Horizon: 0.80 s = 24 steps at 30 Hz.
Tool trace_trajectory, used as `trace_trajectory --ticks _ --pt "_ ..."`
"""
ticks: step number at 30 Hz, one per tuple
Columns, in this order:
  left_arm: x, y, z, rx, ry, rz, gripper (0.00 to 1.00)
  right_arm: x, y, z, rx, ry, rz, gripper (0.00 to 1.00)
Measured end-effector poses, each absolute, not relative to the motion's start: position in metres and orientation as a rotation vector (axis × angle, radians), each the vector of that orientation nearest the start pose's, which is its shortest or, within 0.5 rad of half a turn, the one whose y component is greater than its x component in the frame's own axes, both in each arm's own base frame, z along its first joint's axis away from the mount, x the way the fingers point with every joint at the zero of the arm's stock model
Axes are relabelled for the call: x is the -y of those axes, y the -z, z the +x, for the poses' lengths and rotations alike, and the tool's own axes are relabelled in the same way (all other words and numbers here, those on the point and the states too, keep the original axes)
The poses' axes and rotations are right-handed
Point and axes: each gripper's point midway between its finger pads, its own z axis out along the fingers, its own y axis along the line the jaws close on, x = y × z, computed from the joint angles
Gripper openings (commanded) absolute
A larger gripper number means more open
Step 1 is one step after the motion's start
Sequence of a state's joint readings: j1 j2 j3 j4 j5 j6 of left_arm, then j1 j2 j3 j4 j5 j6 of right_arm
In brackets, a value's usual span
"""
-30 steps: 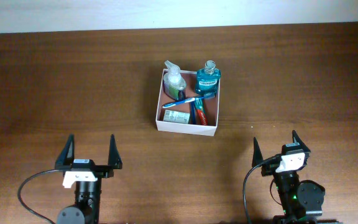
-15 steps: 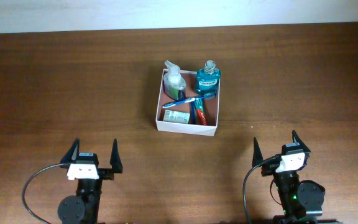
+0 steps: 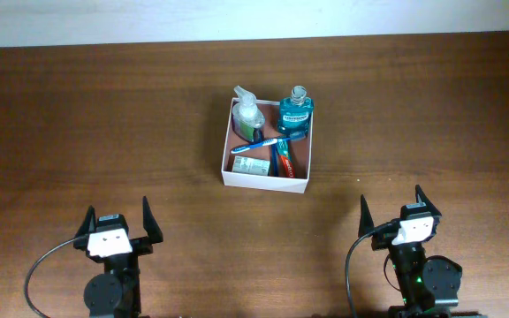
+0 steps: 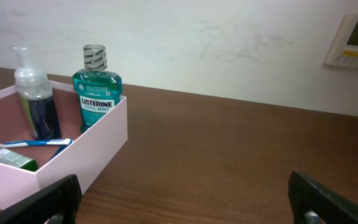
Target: Pack container
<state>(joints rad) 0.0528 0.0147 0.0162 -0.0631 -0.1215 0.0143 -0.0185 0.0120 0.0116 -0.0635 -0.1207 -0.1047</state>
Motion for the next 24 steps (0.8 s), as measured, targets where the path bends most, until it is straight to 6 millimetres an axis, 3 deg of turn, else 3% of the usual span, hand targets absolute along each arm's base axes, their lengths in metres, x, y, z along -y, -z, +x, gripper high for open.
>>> trace_trajectory --ticks 24 --pt "-0.0356 -0.1623 0.2433 -1.630 -0.160 -0.133 1.00 -0.0162 -0.1609 0.2455 -1.627 -0.005 -0.162 0.98"
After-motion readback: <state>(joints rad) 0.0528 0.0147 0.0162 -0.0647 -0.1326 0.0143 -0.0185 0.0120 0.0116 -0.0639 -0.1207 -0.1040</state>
